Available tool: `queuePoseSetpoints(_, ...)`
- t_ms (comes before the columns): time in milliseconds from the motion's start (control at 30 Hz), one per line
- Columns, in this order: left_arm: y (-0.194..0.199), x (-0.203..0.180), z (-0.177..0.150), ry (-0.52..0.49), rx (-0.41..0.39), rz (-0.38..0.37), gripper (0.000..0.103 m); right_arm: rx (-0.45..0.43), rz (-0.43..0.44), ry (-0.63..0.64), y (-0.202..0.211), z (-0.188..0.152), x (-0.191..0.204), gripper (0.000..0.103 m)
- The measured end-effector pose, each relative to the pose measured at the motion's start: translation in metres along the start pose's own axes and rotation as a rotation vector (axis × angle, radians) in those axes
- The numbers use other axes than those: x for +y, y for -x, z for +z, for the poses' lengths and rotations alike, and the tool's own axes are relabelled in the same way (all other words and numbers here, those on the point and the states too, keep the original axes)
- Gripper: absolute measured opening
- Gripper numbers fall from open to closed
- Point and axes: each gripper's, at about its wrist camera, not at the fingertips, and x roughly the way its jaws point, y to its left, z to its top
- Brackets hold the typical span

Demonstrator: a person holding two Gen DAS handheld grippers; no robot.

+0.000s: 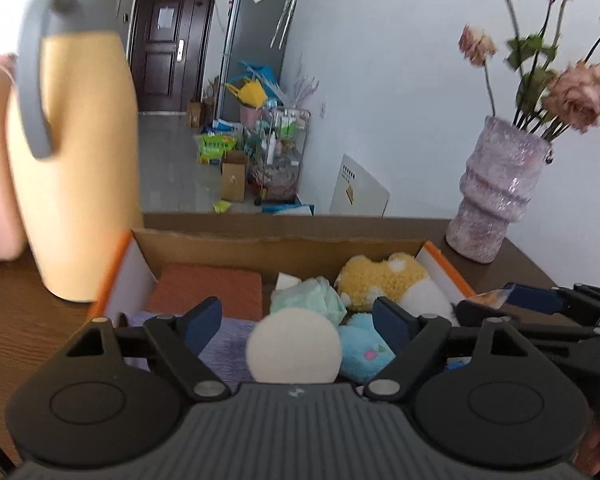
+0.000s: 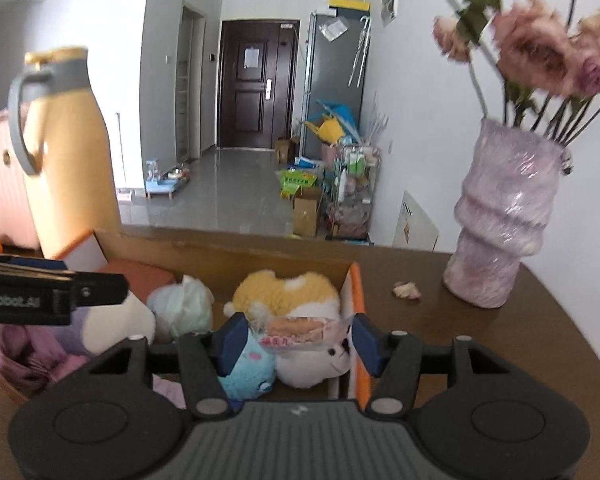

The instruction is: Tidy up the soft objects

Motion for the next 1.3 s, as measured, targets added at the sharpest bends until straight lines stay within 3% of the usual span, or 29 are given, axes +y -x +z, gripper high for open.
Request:
queuePoseSetpoints(133,0.048,-0.001,0.011,-0.015,-0.049,0.023,0.09,-0.015,0.015,-0.006,0.043,0.015,-0.002,0.063)
queuePoseSetpoints(200,0.075,-0.001,0.013,-0.025,-0.076,0.038,0.091,0.011,0.067,0.005,0.058,0.021,0.002,0.089)
queuePoseSetpoints(233,0.085,-0.003,0.014,-0.035,-0.082,0.045,0.091,0.02,0.092,-0.005,0.064,0.024,0.003,0.091)
queuePoseSetpoints(367,0.134,-0.004,0.008,-0.05,-0.108,0.06,0.092,0.054,0.045,-0.061,0.082,0.027,0.007,0.092)
queuePoseSetpoints(533,0.201,-0.004,-0.014,-0.09,-0.171,0.065,0.097,-0.01,0.071,-0.108,0.141,0.02,0.009,0.092)
queuePoseSetpoints(733,0.269,-0.001,-0.057,-0.101,-0.256,0.097,0.097,-0.148,0.043,-0.046,0.225,-0.004,0.025,0.098)
queuePoseSetpoints(900,0.32,-0.002,-0.117,-0.098,-0.402,0.178,0.1,-0.34,0.0,-0.006,0.297,-0.071,0.038,0.101)
queuePoseSetpoints(967,0.34,-0.003,-0.146,-0.092,-0.431,0.187,0.1,-0.376,0.0,-0.009,0.321,-0.103,0.044,0.102)
queuePoseSetpoints(1300,0.425,-0.011,-0.292,-0.103,-0.4,0.202,0.103,-0.392,0.001,0.001,0.412,-0.269,0.084,0.103)
